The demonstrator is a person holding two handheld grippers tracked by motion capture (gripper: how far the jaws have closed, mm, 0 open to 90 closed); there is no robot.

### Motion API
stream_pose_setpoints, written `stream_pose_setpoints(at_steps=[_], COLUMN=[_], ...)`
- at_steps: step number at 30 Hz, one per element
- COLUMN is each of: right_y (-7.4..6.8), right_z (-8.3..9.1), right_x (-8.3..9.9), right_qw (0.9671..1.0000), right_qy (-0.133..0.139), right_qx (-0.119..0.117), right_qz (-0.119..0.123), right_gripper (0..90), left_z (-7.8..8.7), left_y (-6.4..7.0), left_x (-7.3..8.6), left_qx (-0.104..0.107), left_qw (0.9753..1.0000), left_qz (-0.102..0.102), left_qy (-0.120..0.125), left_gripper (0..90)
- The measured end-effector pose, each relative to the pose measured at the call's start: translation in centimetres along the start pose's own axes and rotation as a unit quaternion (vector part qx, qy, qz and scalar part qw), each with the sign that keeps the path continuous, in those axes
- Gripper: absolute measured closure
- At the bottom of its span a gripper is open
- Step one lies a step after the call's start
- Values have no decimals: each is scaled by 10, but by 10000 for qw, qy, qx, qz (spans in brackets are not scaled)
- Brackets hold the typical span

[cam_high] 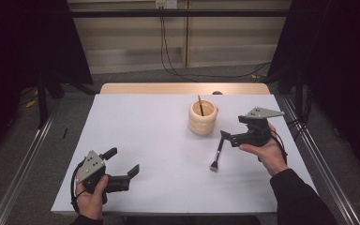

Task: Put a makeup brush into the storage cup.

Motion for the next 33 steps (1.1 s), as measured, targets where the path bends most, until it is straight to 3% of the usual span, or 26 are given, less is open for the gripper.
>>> stream_pose_setpoints(at_steps=[9, 17, 22, 26, 29, 33], right_y=[1, 1, -1, -3, -4, -5], right_z=[-13, -19, -22, -29, -34, -39], right_x=[8, 8, 8, 12, 15, 17], right_qw=[9977, 9911, 9839, 9784, 9689, 9617], right_qy=[-625, -1189, -1551, -1810, -2201, -2471], right_qx=[-221, -454, -640, -755, -801, -876], right_qz=[-105, -390, -623, -650, -803, -797], right_gripper=[108, 147, 161, 190, 222, 254], left_z=[0, -1, 0, -1, -1, -1], left_y=[-1, 0, 0, 0, 0, 0], left_x=[0, 0, 0, 1, 1, 1], left_qx=[30, 38, 34, 14, 20, 26], left_qw=[10000, 10000, 10000, 10000, 10000, 10000], left_qz=[-4, -8, -2, -19, 1, 6], left_qy=[-10, -4, -9, -26, -16, -17], left_gripper=[14, 14, 14, 14, 14, 14])
Point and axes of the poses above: each handheld gripper's, and its own axes: z roughly backward along the jaws, x roughly out of its underside, y roughly to its right, the point moved 3 cm from there along -z, roughly forward along the jaws, and after that the axes turned 11 degrees about z, right-handed, at the moved point
